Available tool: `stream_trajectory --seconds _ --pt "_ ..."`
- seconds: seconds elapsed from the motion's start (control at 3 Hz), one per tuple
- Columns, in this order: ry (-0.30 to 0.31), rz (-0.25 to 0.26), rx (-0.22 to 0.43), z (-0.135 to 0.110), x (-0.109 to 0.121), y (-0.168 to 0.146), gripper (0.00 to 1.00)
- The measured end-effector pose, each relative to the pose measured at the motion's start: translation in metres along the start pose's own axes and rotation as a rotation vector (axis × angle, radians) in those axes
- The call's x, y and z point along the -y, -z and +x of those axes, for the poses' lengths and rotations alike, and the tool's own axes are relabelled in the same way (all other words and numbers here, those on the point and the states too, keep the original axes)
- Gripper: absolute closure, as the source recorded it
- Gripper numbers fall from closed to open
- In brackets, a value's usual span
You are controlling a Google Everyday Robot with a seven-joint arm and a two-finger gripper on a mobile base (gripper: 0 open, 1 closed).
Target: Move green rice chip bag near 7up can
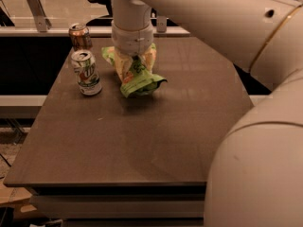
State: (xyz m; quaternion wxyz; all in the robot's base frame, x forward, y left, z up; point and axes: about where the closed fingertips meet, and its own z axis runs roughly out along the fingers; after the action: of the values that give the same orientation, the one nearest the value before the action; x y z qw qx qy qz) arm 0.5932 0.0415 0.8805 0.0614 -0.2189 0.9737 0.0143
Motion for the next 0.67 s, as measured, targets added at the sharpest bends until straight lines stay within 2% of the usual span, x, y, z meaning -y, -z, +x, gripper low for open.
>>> stream_trajectory --seconds 0.33,0.67 --pt "0.037 -0.055 0.005 0.0095 -0.001 -0.0089 1.0" --pt "0.085 -0.111 0.007 0.0176 -0.0103 -0.0141 0.82"
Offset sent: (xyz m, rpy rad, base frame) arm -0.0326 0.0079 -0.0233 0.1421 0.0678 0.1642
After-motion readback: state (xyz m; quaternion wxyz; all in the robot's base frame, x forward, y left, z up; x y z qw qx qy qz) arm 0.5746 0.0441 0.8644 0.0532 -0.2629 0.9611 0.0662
